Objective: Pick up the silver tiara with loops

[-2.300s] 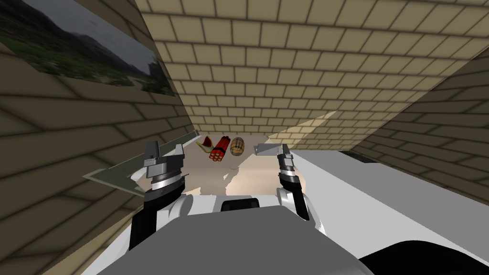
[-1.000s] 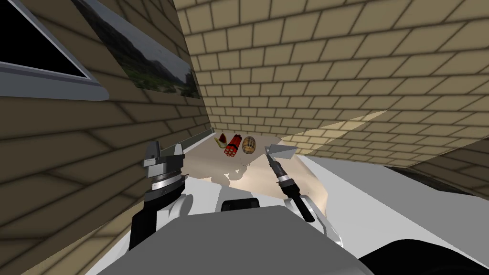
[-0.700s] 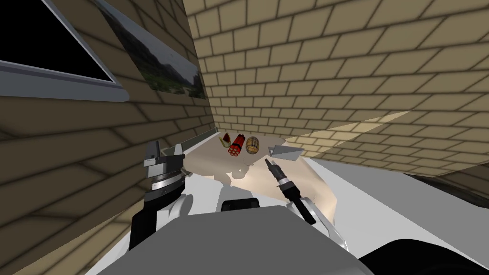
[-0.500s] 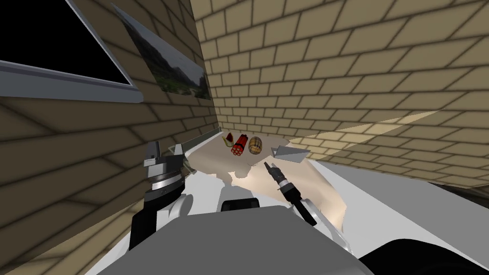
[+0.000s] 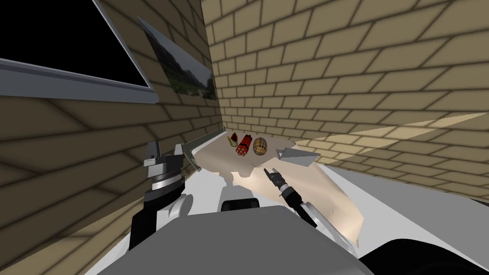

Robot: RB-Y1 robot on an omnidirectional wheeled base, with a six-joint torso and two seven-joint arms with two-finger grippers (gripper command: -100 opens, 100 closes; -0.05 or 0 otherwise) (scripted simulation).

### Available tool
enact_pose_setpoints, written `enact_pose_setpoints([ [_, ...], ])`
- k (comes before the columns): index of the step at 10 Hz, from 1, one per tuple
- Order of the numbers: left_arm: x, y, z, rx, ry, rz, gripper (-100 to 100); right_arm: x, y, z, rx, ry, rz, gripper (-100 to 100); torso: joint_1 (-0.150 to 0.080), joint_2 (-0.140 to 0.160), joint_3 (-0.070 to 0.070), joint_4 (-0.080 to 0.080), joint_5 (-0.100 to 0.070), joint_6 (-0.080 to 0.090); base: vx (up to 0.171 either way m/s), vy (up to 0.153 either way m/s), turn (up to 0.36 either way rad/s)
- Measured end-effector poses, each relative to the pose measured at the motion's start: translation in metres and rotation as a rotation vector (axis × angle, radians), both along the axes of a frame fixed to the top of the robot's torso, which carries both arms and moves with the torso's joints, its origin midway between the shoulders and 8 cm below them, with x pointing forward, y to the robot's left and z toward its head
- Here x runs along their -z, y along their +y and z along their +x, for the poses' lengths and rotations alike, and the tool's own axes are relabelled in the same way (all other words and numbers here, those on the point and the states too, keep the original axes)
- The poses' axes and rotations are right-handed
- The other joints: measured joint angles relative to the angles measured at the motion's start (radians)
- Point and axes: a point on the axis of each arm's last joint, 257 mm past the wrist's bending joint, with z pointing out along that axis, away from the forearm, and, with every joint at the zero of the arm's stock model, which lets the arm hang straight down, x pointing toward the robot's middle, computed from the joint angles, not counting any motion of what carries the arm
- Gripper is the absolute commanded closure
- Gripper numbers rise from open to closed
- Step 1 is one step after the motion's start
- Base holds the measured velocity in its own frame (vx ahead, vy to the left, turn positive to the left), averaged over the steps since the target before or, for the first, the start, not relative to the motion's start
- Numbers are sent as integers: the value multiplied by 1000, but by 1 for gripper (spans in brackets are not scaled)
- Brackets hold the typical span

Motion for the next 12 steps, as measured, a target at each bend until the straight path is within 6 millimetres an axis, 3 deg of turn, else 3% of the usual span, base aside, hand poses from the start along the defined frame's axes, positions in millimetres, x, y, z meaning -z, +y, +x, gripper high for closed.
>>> enact_pose_setpoints([
  [6, 0, 0, 0, 0, 0, 0, 0, 78, -26, -45, -70, 200, -314, -100, 1, -2, -1, -1, 0, 0, 46, 84, 160],
  [12, 0, 0, 0, 0, 0, 0, 0, 148, -78, -114, -190, 409, -636, -100, 2, -7, -4, -1, 0, 0, 96, 68, 141],
])
